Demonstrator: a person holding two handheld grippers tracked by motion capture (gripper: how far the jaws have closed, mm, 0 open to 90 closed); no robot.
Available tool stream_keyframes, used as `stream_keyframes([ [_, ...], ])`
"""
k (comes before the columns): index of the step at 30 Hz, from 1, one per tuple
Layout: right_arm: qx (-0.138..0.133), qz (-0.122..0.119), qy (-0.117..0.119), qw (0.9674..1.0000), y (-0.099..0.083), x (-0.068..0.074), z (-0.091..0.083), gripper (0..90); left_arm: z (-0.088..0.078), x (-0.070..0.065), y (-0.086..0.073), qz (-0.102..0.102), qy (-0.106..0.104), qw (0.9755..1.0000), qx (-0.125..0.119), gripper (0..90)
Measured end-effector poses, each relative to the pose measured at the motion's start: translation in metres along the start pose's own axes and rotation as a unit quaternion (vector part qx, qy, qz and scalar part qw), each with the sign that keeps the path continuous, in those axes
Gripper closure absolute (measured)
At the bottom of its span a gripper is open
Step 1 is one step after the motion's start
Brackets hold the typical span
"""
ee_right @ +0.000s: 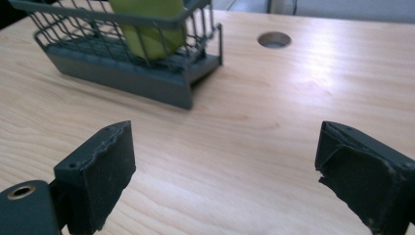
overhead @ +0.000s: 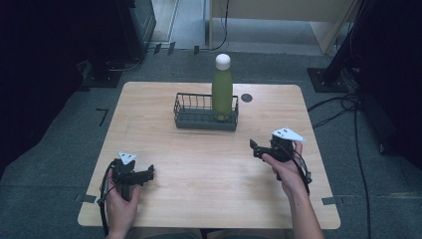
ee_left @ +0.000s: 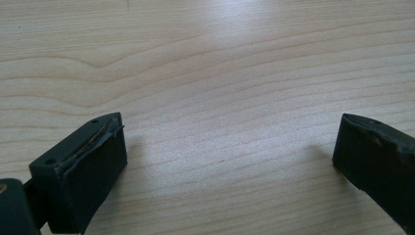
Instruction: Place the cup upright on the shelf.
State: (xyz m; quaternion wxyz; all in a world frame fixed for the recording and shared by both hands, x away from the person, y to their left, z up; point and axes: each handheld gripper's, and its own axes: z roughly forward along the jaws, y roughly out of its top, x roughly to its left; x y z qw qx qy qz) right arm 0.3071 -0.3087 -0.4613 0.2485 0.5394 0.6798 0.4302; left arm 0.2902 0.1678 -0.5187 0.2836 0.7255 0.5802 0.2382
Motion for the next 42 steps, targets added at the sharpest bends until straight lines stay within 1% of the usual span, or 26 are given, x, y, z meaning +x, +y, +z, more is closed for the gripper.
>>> stream_keyframes([
  [5, 0.009, 0.015, -0.014, 0.9997, -0.017, -0.015, -0.008, 7.0, 0.000, 0.000, 0.000, 0.001, 0.000, 1.0000, 0.001, 0.1],
  [9, 0.016, 0.023, -0.025, 0.9993, -0.029, -0.024, -0.015, 5.8, 0.000, 0.000, 0.000, 0.001, 0.000, 1.0000, 0.001, 0.1],
  [12, 0.023, 0.026, -0.036, 0.9988, -0.037, -0.031, -0.020, 5.1, 0.000, 0.000, 0.000, 0.001, 0.000, 1.0000, 0.001, 0.1],
  [17, 0.031, 0.033, -0.049, 0.9978, -0.050, -0.041, -0.029, 4.3, 0.000, 0.000, 0.000, 0.001, 0.000, 1.0000, 0.001, 0.1],
  [18, 0.031, 0.033, -0.049, 0.9978, -0.050, -0.041, -0.029, 4.3, 0.000, 0.000, 0.000, 0.001, 0.000, 1.0000, 0.001, 0.1],
  [19, 0.034, 0.037, -0.055, 0.9972, -0.055, -0.045, -0.032, 3.9, 0.000, 0.000, 0.000, 0.001, 0.000, 1.0000, 0.001, 0.1],
  [22, 0.039, 0.040, -0.059, 0.9967, -0.060, -0.049, -0.036, 3.7, 0.000, 0.000, 0.000, 0.001, 0.000, 1.0000, 0.001, 0.1],
  [23, 0.043, 0.040, -0.066, 0.9961, -0.064, -0.052, -0.039, 3.4, 0.000, 0.000, 0.000, 0.001, 0.000, 1.0000, 0.001, 0.1],
  [26, 0.048, 0.039, -0.072, 0.9955, -0.068, -0.055, -0.043, 3.1, 0.000, 0.000, 0.000, 0.001, 0.000, 1.0000, 0.001, 0.1],
  [28, 0.053, 0.037, -0.081, 0.9946, -0.074, -0.060, -0.048, 2.8, 0.000, 0.000, 0.000, 0.001, 0.000, 1.0000, 0.001, 0.1],
  [32, 0.059, 0.043, -0.092, 0.9930, -0.082, -0.067, -0.056, 2.5, 0.000, 0.000, 0.000, 0.001, 0.000, 1.0000, 0.001, 0.1],
  [33, 0.059, 0.043, -0.092, 0.9930, -0.082, -0.067, -0.056, 2.5, 0.000, 0.000, 0.000, 0.001, 0.000, 1.0000, 0.001, 0.1],
  [34, 0.064, 0.047, -0.099, 0.9919, -0.086, -0.070, -0.059, 2.3, 0.000, 0.000, 0.000, 0.001, 0.000, 1.0000, 0.001, 0.1],
  [42, 0.079, 0.053, -0.125, 0.9876, -0.101, -0.084, -0.073, 1.4, 0.000, 0.000, 0.000, 0.001, 0.000, 1.0000, 0.001, 0.1],
])
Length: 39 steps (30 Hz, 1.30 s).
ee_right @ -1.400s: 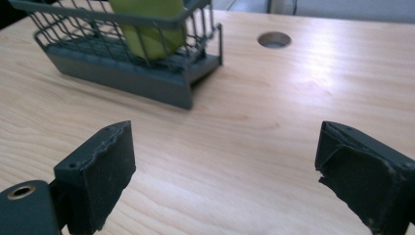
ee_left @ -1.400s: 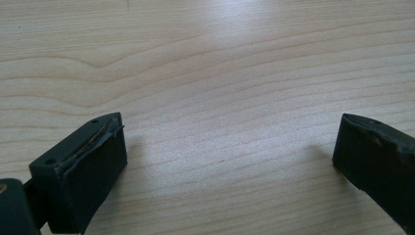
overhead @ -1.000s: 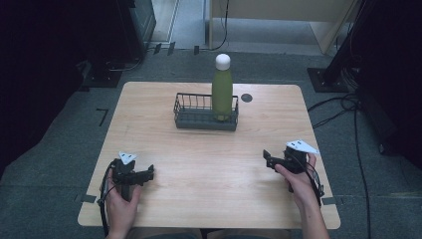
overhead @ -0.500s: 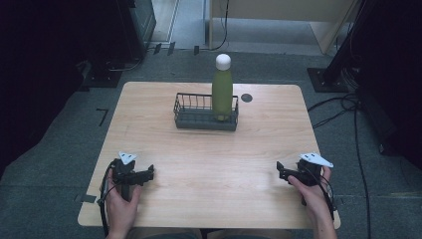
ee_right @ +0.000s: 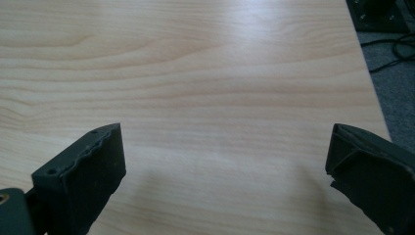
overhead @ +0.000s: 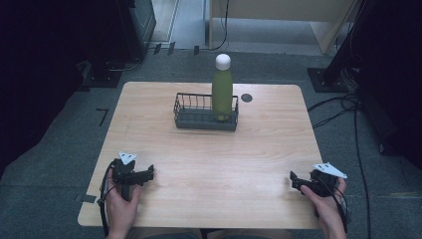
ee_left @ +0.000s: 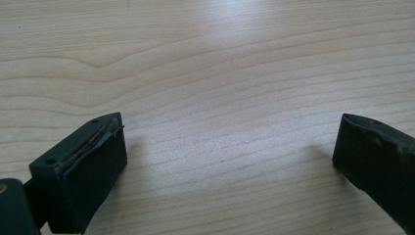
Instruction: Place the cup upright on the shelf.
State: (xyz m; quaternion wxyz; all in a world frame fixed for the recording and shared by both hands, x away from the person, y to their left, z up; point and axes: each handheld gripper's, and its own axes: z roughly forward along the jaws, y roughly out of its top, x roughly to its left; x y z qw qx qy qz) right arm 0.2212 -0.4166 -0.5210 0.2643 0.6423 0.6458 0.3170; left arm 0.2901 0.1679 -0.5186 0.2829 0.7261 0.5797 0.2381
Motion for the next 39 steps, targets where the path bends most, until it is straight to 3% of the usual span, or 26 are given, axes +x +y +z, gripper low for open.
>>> stream_keyframes([
  [10, 0.022, -0.003, -0.030, 0.9993, -0.014, -0.016, -0.007, 0.6, 0.000, 0.000, 0.000, 0.000, 0.000, 1.0000, 0.000, 0.1],
  [39, 0.026, 0.004, -0.032, 0.9991, -0.016, -0.018, -0.009, 0.0, 0.000, -0.002, 0.000, 0.002, -0.002, 1.0000, 0.001, 0.1],
])
